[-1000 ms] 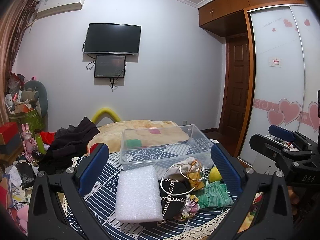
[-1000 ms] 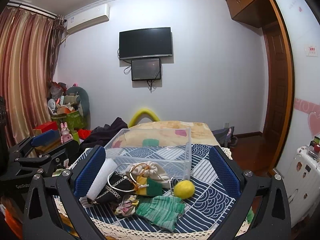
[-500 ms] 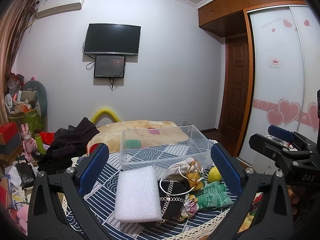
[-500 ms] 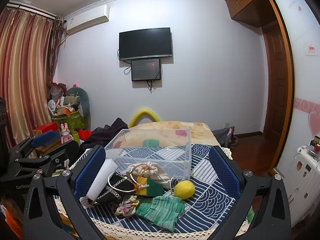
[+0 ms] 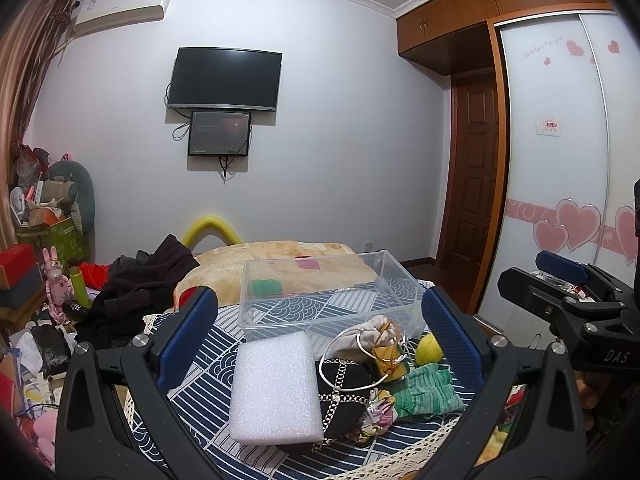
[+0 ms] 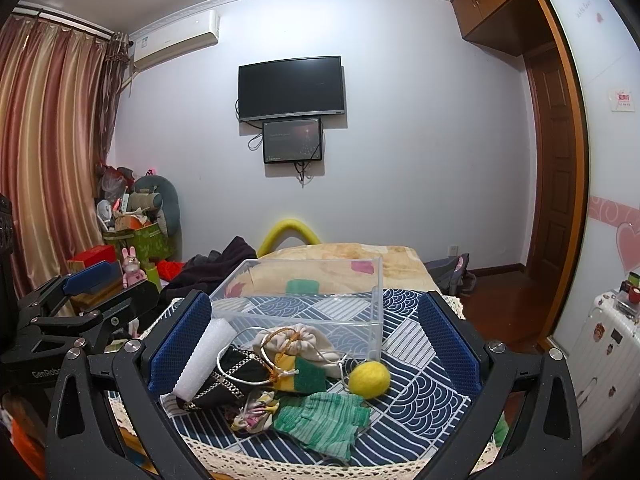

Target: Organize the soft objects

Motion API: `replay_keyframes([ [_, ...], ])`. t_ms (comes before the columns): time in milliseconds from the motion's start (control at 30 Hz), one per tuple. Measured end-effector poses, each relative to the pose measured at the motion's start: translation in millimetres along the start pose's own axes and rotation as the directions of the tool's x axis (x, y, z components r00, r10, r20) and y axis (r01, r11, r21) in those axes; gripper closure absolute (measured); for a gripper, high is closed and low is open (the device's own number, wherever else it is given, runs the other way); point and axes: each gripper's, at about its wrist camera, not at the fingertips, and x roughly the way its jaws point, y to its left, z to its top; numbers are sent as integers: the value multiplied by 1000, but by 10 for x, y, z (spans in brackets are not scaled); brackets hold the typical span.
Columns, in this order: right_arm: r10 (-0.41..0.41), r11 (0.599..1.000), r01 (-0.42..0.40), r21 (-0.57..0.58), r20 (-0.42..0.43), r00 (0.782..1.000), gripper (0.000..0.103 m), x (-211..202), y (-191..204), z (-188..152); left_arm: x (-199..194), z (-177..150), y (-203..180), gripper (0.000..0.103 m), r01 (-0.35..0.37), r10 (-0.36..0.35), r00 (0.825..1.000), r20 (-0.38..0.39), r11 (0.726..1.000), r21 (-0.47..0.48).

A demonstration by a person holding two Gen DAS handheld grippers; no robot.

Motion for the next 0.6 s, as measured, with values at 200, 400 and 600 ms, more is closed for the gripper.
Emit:
replay_keyframes([
  [200, -1, 1000, 1, 0, 0, 1000, 0, 2, 0, -5, 0, 11, -16, 0, 3, -3, 1000, 2, 1000, 2],
  [400, -7, 1000, 7, 4, 1, 1000, 0, 4, -6, 3, -2, 1, 0, 0, -2, 2, 1000, 0, 1000, 6],
  [600, -16, 1000, 16, 16, -23, 1000, 0, 123, -68, -32, 172, -58, 98, 0, -16, 16, 999, -52, 1000, -5],
])
